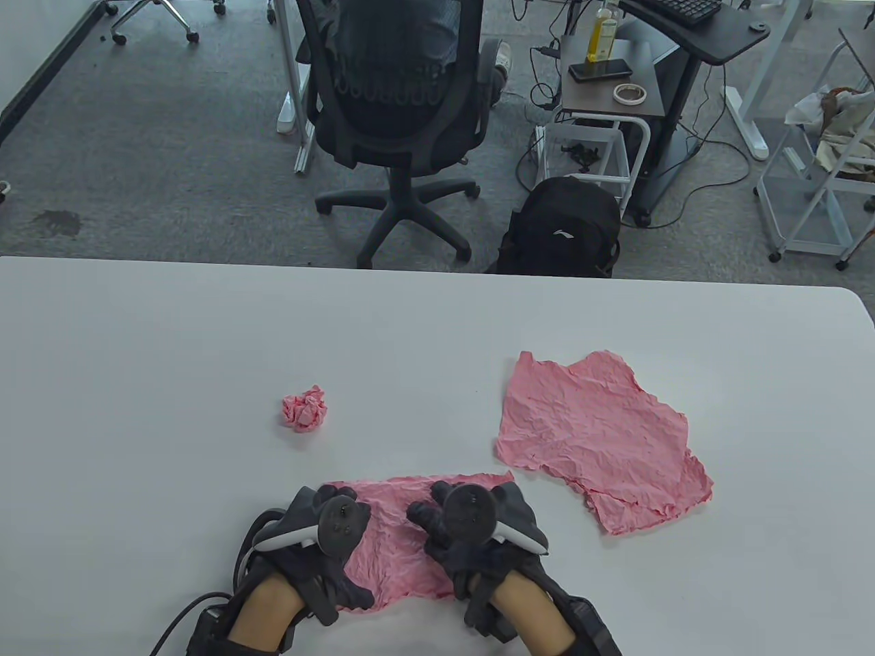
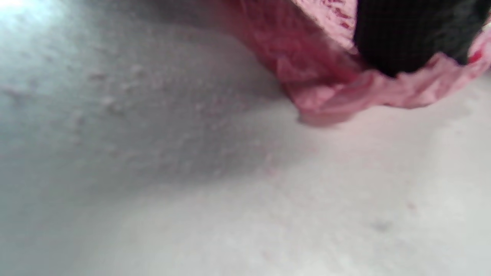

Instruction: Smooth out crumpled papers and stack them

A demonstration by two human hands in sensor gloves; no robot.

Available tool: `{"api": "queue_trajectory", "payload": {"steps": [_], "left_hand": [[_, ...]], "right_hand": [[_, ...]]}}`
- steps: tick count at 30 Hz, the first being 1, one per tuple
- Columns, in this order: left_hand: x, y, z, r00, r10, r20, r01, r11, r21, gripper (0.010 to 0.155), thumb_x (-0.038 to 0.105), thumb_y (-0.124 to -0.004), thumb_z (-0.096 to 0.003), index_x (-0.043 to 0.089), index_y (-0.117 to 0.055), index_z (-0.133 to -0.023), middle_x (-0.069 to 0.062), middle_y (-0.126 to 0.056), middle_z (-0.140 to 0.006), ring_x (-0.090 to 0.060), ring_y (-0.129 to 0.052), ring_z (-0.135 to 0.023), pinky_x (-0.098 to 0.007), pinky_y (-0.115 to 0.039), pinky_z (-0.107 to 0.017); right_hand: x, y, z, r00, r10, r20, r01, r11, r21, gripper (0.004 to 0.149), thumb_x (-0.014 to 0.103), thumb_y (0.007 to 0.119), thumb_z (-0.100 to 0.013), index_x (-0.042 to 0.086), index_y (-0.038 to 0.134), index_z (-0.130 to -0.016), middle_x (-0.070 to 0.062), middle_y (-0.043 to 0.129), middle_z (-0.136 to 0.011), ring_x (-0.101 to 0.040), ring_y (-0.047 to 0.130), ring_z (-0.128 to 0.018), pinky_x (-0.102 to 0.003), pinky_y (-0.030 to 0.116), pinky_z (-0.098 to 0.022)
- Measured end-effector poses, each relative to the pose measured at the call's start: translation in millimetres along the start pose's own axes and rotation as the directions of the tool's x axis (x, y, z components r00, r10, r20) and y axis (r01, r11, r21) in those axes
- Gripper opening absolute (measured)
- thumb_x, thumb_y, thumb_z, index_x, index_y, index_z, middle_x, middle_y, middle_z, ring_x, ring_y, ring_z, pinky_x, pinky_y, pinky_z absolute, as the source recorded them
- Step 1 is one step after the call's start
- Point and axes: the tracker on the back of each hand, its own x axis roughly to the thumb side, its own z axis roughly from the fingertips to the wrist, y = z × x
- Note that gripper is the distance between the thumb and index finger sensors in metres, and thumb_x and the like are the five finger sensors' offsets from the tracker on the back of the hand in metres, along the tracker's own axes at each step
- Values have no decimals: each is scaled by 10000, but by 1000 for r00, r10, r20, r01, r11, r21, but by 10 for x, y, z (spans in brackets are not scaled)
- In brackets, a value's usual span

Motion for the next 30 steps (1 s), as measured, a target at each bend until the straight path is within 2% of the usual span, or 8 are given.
{"api": "queue_trajectory", "payload": {"steps": [5, 9, 11, 14, 17, 20, 24, 30], "left_hand": [[-13, -6, 13, 1000, 17, -7, -17, 1000, 1, 1155, 700, -858, -336, 174, -166, -1097, -153, -18, -1091, -436, -6, -1069, -707, -159, -727], [-20, -12, 45, 1000, 11, -27, -10, 1000, 13, 1155, 700, -864, -326, 163, -190, -1095, -163, -47, -1092, -446, -36, -1070, -708, -185, -727], [-35, -5, 35, 999, 13, -32, -13, 1000, 9, 1164, 704, -864, -323, 159, -183, -1093, -162, -41, -1088, -448, -31, -1066, -707, -185, -727], [-81, 4, 43, 998, 27, -53, -26, 999, 18, 1162, 702, -863, -325, 155, -187, -1094, -168, -45, -1090, -450, -35, -1067, -707, -187, -727], [-124, 11, 44, 997, 46, -59, -45, 999, 21, 1159, 688, -870, -323, 157, -187, -1094, -165, -41, -1089, -448, -29, -1065, -705, -181, -728], [-163, -4, 79, 995, 57, -77, -55, 998, 31, 1153, 675, -874, -313, 160, -196, -1091, -164, -50, -1087, -443, -37, -1066, -703, -188, -728], [-180, 0, 71, 995, 69, -77, -67, 997, 27, 1155, 669, -881, -304, 176, -193, -1090, -148, -41, -1087, -429, -25, -1067, -701, -176, -727], [-173, -6, 69, 995, 73, -61, -71, 997, 25, 1144, 653, -887, -309, 182, -196, -1091, -139, -40, -1089, -423, -19, -1066, -699, -169, -726]], "right_hand": [[-532, -93, 58, 948, -293, -127, 287, 956, -66, 703, 342, 760, -494, 229, 356, -1057, -143, 128, -1112, -429, 92, -988, -610, 224, -675], [-706, -131, 133, 946, -291, -146, 278, 955, -103, 711, 328, 772, -492, 184, 359, -1054, -176, 141, -1106, -459, 106, -976, -624, 235, -668], [-606, -159, 188, 968, -225, -111, 205, 964, -171, 705, 274, 800, -482, 116, 402, -1042, -231, 195, -1098, -509, 170, -971, -652, 285, -659], [-125, -163, 279, 978, -96, 185, 145, 952, -269, 626, 234, 771, -483, 91, 502, -1031, -230, 313, -1112, -513, 281, -981, -643, 374, -659], [402, -2, 182, 941, -10, 339, 79, 978, -191, 567, 172, 741, -474, 91, 571, -1009, -245, 399, -1097, -526, 383, -965, -627, 469, -644], [431, 128, 62, 966, 77, 247, -53, 993, -101, 604, 146, 736, -457, 139, 506, -1015, -208, 343, -1098, -491, 352, -972, -578, 467, -658], [-1, 42, 124, 975, -202, 90, 202, 979, 10, 688, 154, 794, -448, 120, 431, -1031, -180, 211, -1101, -460, 184, -969, -567, 334, -657], [-520, -54, 279, 967, -239, -87, 244, 968, 52, 883, 300, 927, -405, 159, 334, -1044, -155, 104, -1091, -446, 93, -962, -580, 289, -650]]}}
